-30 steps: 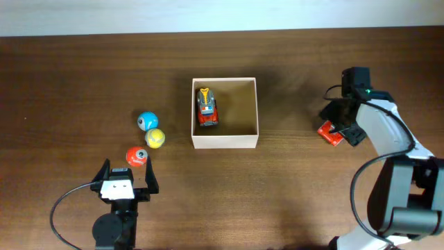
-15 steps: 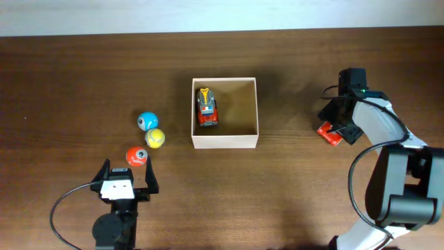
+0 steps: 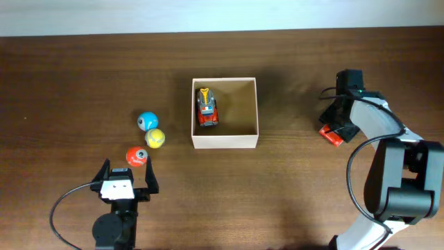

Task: Pack container
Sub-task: 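Lower the right gripper and grasp the grey-turret fire truck, then lift the truck and carry it over the box with the right gripper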

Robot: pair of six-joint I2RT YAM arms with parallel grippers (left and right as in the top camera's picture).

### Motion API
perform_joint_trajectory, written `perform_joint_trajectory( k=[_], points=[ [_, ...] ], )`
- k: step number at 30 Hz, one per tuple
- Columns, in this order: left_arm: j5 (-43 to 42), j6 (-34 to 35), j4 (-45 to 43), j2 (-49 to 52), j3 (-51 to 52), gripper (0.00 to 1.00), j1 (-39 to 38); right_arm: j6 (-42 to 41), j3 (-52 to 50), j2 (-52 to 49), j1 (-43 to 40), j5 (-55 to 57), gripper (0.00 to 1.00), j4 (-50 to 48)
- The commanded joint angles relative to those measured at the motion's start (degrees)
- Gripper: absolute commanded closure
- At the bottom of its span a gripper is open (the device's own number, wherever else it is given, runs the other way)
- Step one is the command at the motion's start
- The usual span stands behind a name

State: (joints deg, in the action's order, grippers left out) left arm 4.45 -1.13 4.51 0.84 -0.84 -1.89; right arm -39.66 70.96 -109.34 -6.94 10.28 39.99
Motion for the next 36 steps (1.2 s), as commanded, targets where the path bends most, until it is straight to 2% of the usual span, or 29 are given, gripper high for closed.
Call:
perform_joint_trajectory(
  k=[1,8,16,22,25,36],
  points=[
    [-0.61,-0.90,-0.11,-0.44,0.31,0.01,0.31,3.15,-0.68,-1.09,-0.37,0.92,0.47,-0.46],
    [-0.61,-0.90,-0.11,-0.44,0.31,0.01,0.31,16.76,-0.66,-1.07,-0.37,0.90,0.50,-1.92],
    [-0.61,-0.90,-0.11,-0.44,0.31,0.01,0.31,27.17,-0.11,-0.92,-0.26,-0.81,0.50,-1.79],
    [-0.61,-0.90,-0.11,-0.44,0.31,0.01,0.31,35.10,4.83,-0.85,-0.22,-11.47,0.50,1.20],
    [-0.61,-0.90,-0.11,-0.44,0.31,0.01,0.31,36.52,8.87,-0.85,-0.22,-17.09,0.50,4.15],
    [-0.61,-0.90,-0.11,-0.44,0.31,0.01,0.31,46.66,26.05,-0.39,2.38,-40.06,0.50,18.18]
  ],
)
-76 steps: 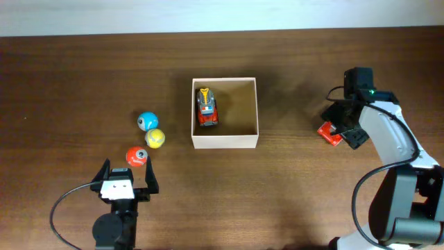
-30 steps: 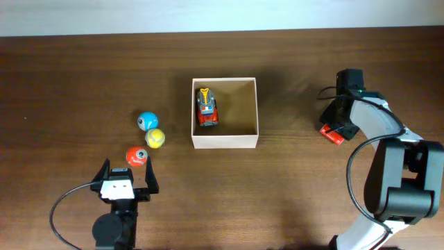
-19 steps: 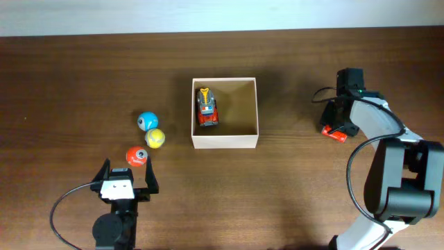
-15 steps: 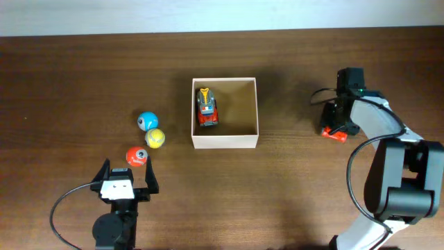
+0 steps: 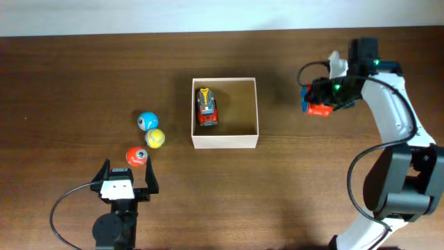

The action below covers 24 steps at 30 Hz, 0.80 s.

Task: Pack container
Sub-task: 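Lift the truck and carry it over the box with the right gripper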

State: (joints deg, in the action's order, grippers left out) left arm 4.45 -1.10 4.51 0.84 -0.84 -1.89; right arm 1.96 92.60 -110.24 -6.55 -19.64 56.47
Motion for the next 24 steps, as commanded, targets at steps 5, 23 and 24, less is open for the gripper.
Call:
perform_joint_trajectory(
  k=[5,23,24],
  points=[
    [-0.61,-0.92,-0.11,-0.44,0.31,0.01,0.31,7.32,9.11,0.66,8.55,-15.47,0.50,3.98],
    [-0.61,-0.92,-0.11,-0.44,0.31,0.01,0.31,-23.02,9.22,-0.26,31.61,18.01,0.50,-7.89],
    [-0.61,-0.92,-0.11,-0.44,0.31,0.01,0.31,-24.00,9.20,-0.61,32.20,19.30,0.50,-7.96]
  ],
)
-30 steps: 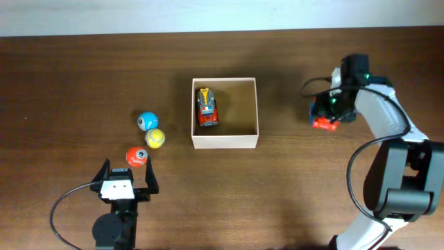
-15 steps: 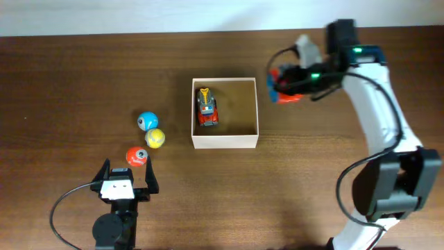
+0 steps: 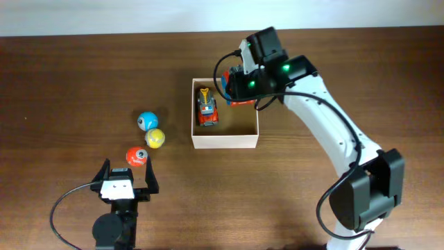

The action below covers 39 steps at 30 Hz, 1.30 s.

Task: Pack container
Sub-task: 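Lift the truck and carry it over the box with the right gripper, then lower the truck beside the first truck and adjust it in the box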

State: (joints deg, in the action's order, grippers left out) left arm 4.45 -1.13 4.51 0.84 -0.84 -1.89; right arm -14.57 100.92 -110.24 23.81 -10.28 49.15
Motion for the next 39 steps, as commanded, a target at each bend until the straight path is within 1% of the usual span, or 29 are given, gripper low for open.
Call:
perform_joint_trajectory(
  k=[1,13,24,31,32,33,35,39],
  points=[
    [-0.61,-0.90,-0.11,-0.44,0.31,0.01,0.31,-7.89,0.87,-1.53,2.84,10.60,0.49,-1.31],
    [-0.61,-0.90,-0.11,-0.44,0.31,0.01,0.31,-9.97,0.87,-9.16,5.81,10.56,0.49,-2.47],
    [-0.61,-0.90,-0.11,-0.44,0.31,0.01,0.31,-9.94,0.87,-12.79,5.79,10.82,0.49,-6.60],
    [-0.61,-0.90,-0.11,-0.44,0.31,0.01,0.31,-9.92,0.87,-14.71,5.79,10.99,0.49,-7.41],
    [-0.61,-0.90,-0.11,-0.44,0.31,0.01,0.31,-9.92,0.87,-14.91,5.79,11.02,0.48,-7.48],
    [-0.61,-0.90,-0.11,-0.44,0.31,0.01,0.31,-9.92,0.87,-14.99,5.79,11.02,0.39,-7.54],
    [-0.61,-0.90,-0.11,-0.44,0.31,0.01,0.31,-9.92,0.87,-15.19,5.79,10.99,0.36,-7.76],
    [-0.61,-0.90,-0.11,-0.44,0.31,0.01,0.31,-9.70,0.87,-15.19,5.79,11.02,0.26,-8.31]
  ],
)
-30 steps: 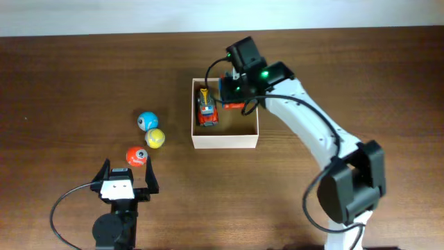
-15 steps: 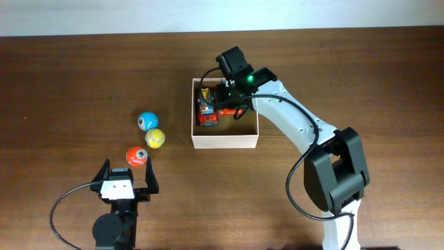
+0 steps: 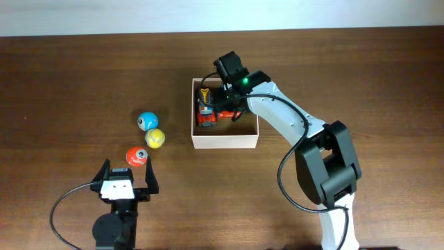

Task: Pack container
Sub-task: 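Lower the truck beside the first truck and adjust it in the box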

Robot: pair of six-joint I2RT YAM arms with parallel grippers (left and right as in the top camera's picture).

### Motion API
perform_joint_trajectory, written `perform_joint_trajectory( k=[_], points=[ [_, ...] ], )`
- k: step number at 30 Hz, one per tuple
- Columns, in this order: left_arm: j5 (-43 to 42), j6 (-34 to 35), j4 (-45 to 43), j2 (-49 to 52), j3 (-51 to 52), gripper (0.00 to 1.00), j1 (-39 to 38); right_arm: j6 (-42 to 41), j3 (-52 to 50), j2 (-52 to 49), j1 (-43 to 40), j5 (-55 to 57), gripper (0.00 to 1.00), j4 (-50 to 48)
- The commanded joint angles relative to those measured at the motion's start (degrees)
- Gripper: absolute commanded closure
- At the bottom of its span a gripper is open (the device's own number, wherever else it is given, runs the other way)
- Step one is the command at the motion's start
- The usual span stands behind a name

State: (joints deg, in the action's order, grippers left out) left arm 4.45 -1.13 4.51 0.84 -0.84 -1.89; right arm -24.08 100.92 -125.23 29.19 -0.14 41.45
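A white open box [image 3: 226,142] stands mid-table. A red toy truck with a yellow ladder [image 3: 205,106] lies against its left wall. My right gripper [image 3: 225,110] reaches down inside the box beside the truck, shut on a second red toy [image 3: 226,116] that is mostly hidden under the fingers. On the left lie a blue ball [image 3: 146,121], a yellow ball [image 3: 154,138] and a red ball [image 3: 136,156]. My left gripper [image 3: 127,173] rests open near the front edge, just below the red ball, with nothing in it.
The right arm [image 3: 291,121] stretches from the front right across the table to the box. A pale strip [image 3: 222,14] runs along the far edge of the dark wooden table [image 3: 69,83].
My right gripper, holding the red toy, was over the box's far right corner. It now sits lower inside the box, next to the truck. The left arm and the balls have not moved.
My right gripper was first at a red toy lying on the table far right of the box. Then it held the toy in the air to the right, then over the box's back corner, and now inside the box. The left side stayed still throughout.
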Motion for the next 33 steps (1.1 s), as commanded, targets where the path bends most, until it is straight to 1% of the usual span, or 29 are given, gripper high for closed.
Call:
perform_joint_trajectory(
  k=[1,5,8,18,26,33],
  points=[
    [-0.61,-0.90,-0.11,-0.44,0.31,0.01,0.31,-0.20,0.87,-0.20,0.42,0.90,0.26,-0.79],
    [-0.61,-0.90,-0.11,-0.44,0.31,0.01,0.31,-0.20,0.87,-0.20,0.37,0.87,0.18,-1.22],
    [-0.61,-0.90,-0.11,-0.44,0.31,0.01,0.31,0.04,0.90,-0.20,0.37,0.85,0.16,-1.42],
    [-0.61,-0.90,-0.11,-0.44,0.31,0.01,0.31,1.33,0.96,-0.17,0.17,1.11,0.16,-1.18],
    [-0.61,-0.90,-0.11,-0.44,0.31,0.01,0.31,2.62,1.40,0.37,-0.50,1.22,0.26,0.87],
    [-0.61,-0.90,-0.11,-0.44,0.31,0.01,0.31,2.62,2.60,1.55,-1.33,1.31,0.30,2.82]
  ],
)
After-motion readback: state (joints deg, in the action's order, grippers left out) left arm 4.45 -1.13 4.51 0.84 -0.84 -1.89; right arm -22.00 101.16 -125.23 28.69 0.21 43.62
